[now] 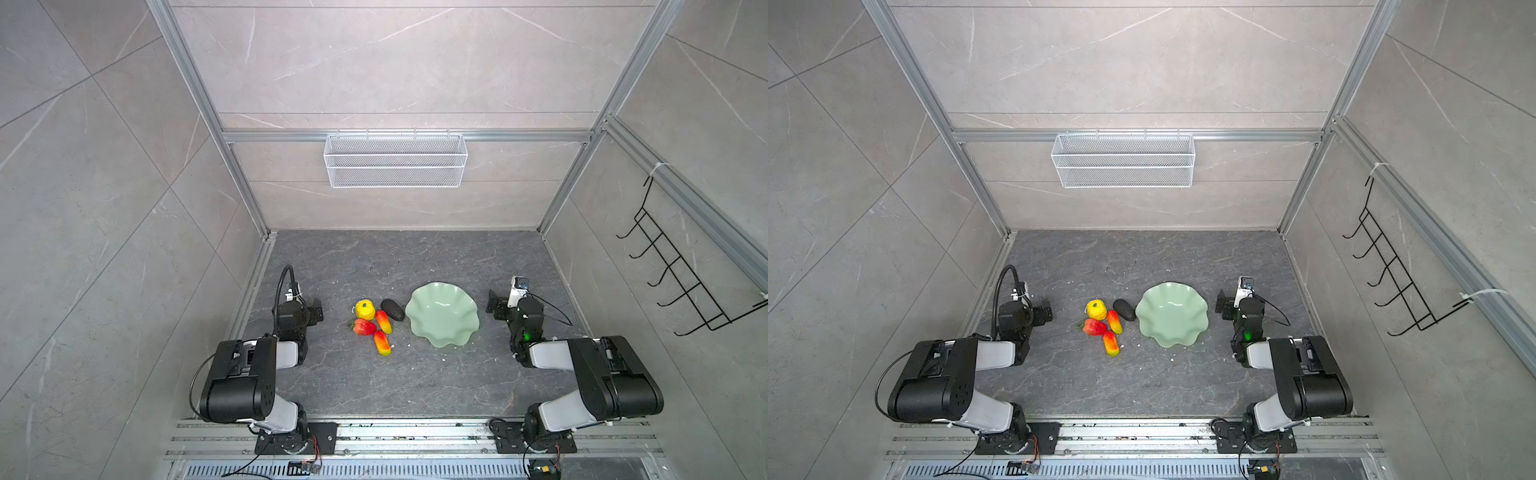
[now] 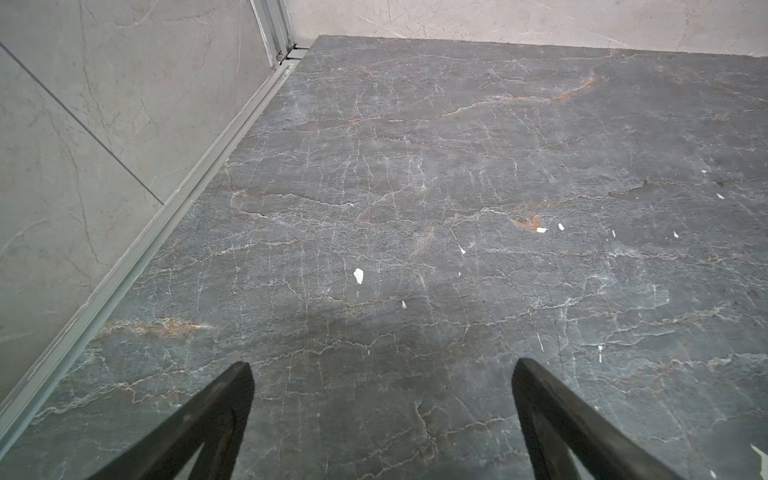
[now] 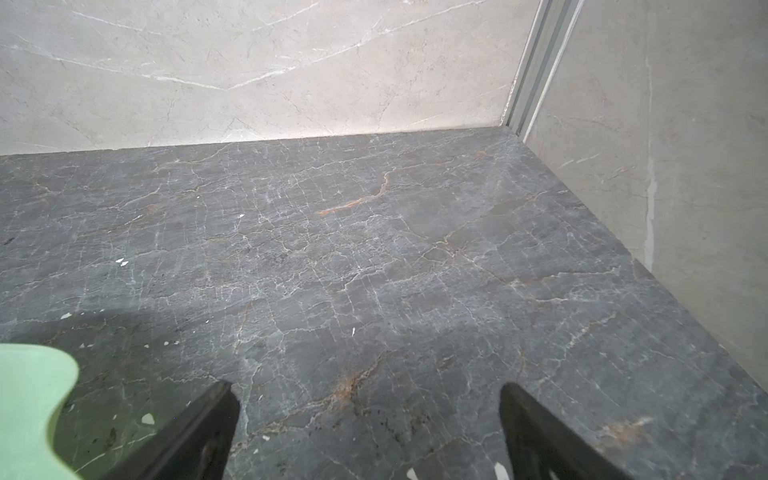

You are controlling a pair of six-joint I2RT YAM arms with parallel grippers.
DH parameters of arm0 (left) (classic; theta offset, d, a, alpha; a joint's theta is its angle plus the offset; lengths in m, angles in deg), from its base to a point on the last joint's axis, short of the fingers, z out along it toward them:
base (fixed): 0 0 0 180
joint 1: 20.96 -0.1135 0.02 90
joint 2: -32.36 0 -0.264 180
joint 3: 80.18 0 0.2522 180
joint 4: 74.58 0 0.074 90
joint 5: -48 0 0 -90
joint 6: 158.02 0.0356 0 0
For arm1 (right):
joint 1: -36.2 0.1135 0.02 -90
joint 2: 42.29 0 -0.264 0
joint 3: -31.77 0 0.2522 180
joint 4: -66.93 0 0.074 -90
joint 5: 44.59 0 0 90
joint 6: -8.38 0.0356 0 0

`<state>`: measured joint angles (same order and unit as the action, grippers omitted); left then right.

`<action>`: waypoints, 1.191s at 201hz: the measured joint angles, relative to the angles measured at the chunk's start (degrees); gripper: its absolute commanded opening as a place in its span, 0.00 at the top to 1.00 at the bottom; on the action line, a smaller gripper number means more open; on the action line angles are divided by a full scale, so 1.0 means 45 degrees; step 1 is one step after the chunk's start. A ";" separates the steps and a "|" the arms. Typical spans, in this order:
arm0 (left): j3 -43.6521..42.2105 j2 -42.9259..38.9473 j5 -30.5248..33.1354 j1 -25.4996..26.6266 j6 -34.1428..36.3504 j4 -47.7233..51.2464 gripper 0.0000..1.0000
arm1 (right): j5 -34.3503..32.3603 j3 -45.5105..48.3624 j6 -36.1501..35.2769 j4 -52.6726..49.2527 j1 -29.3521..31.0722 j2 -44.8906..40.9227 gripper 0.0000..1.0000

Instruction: Place and organize the fake fruits in the fruit bowl

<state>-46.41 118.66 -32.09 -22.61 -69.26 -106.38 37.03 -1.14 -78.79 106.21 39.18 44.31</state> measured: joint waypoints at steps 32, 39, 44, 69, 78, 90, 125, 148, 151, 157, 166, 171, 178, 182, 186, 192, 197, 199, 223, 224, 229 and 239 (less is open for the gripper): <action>0.0000 0.0000 -0.0005 0.0000 -0.0005 0.0000 0.00 | 0.0000 0.0000 0.0000 0.0000 0.0000 0.0000 0.00; 0.0000 0.0000 0.0000 0.0000 -0.0005 0.0000 0.00 | 0.0000 0.0000 0.0000 0.0000 0.0000 -0.0005 0.00; 0.0000 0.0000 0.0000 0.0000 0.0000 0.0000 0.00 | 0.0000 0.0000 0.0000 0.0000 0.0000 -0.0005 0.00; 0.0000 0.0000 0.0000 0.0000 0.0000 0.0000 0.00 | 0.0010 -0.0005 0.0000 -0.0005 0.0000 -0.0005 0.00; 0.0000 0.0000 -0.0005 0.0000 0.0000 0.0000 0.00 | 0.0010 0.0000 0.0000 -0.0005 0.0000 -0.0005 0.00; 0.0000 0.0000 -0.0005 0.0000 0.0000 0.0000 0.00 | 0.0010 0.0000 0.0000 -0.0005 0.0000 -0.0005 0.00; 0.0000 0.0000 0.0000 0.0000 0.0000 0.0000 0.00 | 0.0010 0.0000 0.0000 -0.0005 0.0000 0.0000 0.01; 0.0000 0.0000 -0.0005 0.0000 0.0000 0.0000 0.00 | 0.0010 0.0000 0.0000 -0.0005 0.0000 -0.0005 0.00; 0.0000 0.0000 -0.0005 0.0000 0.0000 0.0000 0.00 | 0.0010 0.0000 0.0000 -0.0005 0.0000 0.0000 0.00; 0.0000 0.0000 -0.0005 0.0000 -0.0005 0.0000 0.00 | 0.0010 0.0000 0.0000 -0.0005 0.0000 -0.0005 0.00; 0.0000 0.0000 0.0000 0.0000 -0.0005 0.0000 0.00 | 0.0010 0.0000 0.0000 -0.0005 0.0000 -0.0005 0.00; 0.0000 0.0000 -0.0005 0.0000 0.0000 0.0000 0.00 | 0.0010 0.0000 0.0000 -0.0005 0.0000 0.0000 0.00; 0.0000 0.0000 0.0000 0.0000 0.0000 0.0000 0.00 | 0.0010 -0.0005 0.0000 -0.0005 0.0000 -0.0005 0.00; 0.0000 0.0000 0.0000 0.0000 0.0000 -0.0005 0.00 | 0.0005 -0.0005 0.0000 -0.0005 0.0005 -0.0005 0.00; 0.0000 -0.0005 0.0010 0.0005 0.0000 0.0000 0.00 | -0.0010 -0.0005 -0.0005 -0.0024 0.0015 -0.0019 0.00; 0.0000 -0.0019 0.0058 0.0034 0.0000 0.0019 0.00 | -0.0078 -0.0005 -0.0005 -0.0170 0.0053 -0.0107 0.00; 0.0005 -0.0112 0.0146 0.0102 0.0005 0.0151 0.00 | -0.0146 -0.0010 0.0000 -0.0457 0.0097 -0.0282 0.00; 0.0005 -0.0155 0.0175 0.0117 0.0005 0.0189 0.00 | -0.0160 -0.0015 -0.0005 -0.0583 0.0112 -0.0403 0.00; 0.0520 -0.2288 0.0821 0.0491 -0.0427 0.3070 0.00 | -0.0369 -0.0335 -0.0005 -0.2705 0.0389 -0.2647 0.00; 0.0554 -0.2370 0.0835 0.0500 -0.0437 0.3172 0.00 | -0.0384 -0.0398 0.0005 -0.2851 0.0413 -0.2793 0.00; 0.0792 -0.3021 0.0903 0.0568 -0.0665 0.3900 0.00 | -0.0379 -0.0690 -0.0005 -0.3439 0.0539 -0.3303 0.00; 0.1384 -0.4367 0.1005 0.0695 -0.1156 0.5319 0.00 | -0.0355 -0.1540 0.0039 -0.4585 0.0865 -0.4036 0.00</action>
<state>-40.18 99.02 -27.56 -19.48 -74.46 -82.45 35.43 -8.07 -78.62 85.57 43.07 26.15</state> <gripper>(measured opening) 0.999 0.996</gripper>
